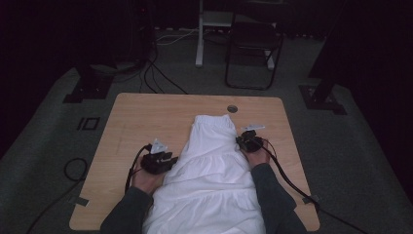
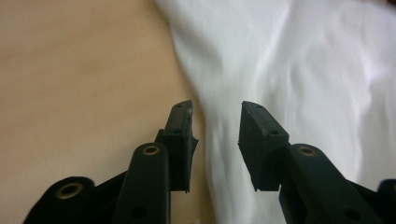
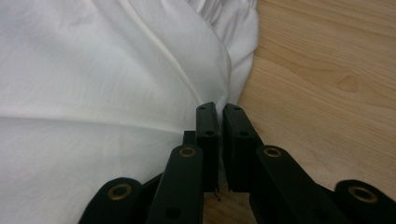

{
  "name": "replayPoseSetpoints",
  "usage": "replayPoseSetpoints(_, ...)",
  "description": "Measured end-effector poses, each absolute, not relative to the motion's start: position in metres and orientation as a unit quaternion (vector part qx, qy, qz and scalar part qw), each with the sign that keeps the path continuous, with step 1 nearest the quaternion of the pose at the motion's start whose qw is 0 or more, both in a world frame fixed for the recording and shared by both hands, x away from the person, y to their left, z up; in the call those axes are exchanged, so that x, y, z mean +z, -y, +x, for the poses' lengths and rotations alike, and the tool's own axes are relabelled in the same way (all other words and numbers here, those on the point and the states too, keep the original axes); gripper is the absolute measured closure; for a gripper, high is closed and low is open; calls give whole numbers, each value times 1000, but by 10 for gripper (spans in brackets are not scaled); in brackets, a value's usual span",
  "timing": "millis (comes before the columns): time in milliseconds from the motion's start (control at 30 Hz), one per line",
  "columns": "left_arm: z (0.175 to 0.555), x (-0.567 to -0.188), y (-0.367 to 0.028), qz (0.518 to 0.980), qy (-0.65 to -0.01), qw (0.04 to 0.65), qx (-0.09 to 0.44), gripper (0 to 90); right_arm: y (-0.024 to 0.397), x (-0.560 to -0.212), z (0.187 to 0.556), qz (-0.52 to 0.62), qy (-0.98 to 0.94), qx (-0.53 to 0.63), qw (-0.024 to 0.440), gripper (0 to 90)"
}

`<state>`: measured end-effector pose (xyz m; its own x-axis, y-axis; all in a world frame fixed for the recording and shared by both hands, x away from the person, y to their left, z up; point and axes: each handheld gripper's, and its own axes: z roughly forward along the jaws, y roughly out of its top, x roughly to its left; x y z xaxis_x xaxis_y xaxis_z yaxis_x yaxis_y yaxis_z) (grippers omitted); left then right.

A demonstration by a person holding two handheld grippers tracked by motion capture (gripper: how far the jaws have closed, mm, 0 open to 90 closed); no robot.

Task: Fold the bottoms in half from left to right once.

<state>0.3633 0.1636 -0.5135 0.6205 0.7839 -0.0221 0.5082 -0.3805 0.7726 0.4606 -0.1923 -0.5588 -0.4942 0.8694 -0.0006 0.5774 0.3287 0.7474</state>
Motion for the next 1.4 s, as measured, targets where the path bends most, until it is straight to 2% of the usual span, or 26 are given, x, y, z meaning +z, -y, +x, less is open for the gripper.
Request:
replayPoseSetpoints(133, 391, -514, -130, 826, -375, 384, 172, 645, 193, -559, 460, 468, -783, 357, 202, 847)
replayPoseSetpoints(300, 403, -547, -103, 852, -366, 336, 161, 663, 193, -560, 457, 468, -783, 357, 202, 847)
replayPoseSetpoints(467, 385, -555, -111, 842, -374, 355, 162, 671, 194, -559, 445, 451, -795, 350, 205, 854)
replayPoseSetpoints(733, 327, -562, -118, 842, -352, 367, 182, 672, 194, -561, 399, 421, -814, 350, 194, 862)
replayPoseSetpoints(833, 324, -562, -118, 845, -349, 363, 182, 670, 193, -559, 384, 404, -827, 341, 194, 864)
replayPoseSetpoints(933, 327, -562, -118, 842, -353, 370, 175, 660, 195, -552, 384, 407, -823, 340, 204, 797)
replayPoseSetpoints(1067, 329, -560, -122, 834, -368, 377, 166, 616, 195, -534, 400, 416, -796, 385, 210, 642)
replayPoseSetpoints(1200, 329, -559, -127, 820, -380, 391, 173, 575, 182, -530, 421, 408, -795, 414, 174, 514)
replayPoseSetpoints(1267, 328, -558, -129, 817, -382, 396, 175, 564, 171, -536, 430, 403, -805, 406, 160, 488)
replayPoseSetpoints(1300, 328, -558, -129, 816, -382, 396, 178, 554, 166, -539, 433, 403, -812, 391, 160, 495)
replayPoseSetpoints(1333, 327, -559, -129, 815, -383, 396, 180, 543, 162, -542, 436, 401, -820, 372, 167, 587)
replayPoseSetpoints(1367, 326, -559, -129, 814, -383, 396, 182, 538, 159, -543, 437, 399, -825, 356, 183, 753)
replayPoseSetpoints(1400, 326, -559, -129, 814, -384, 395, 184, 534, 158, -540, 435, 399, -819, 356, 208, 818)
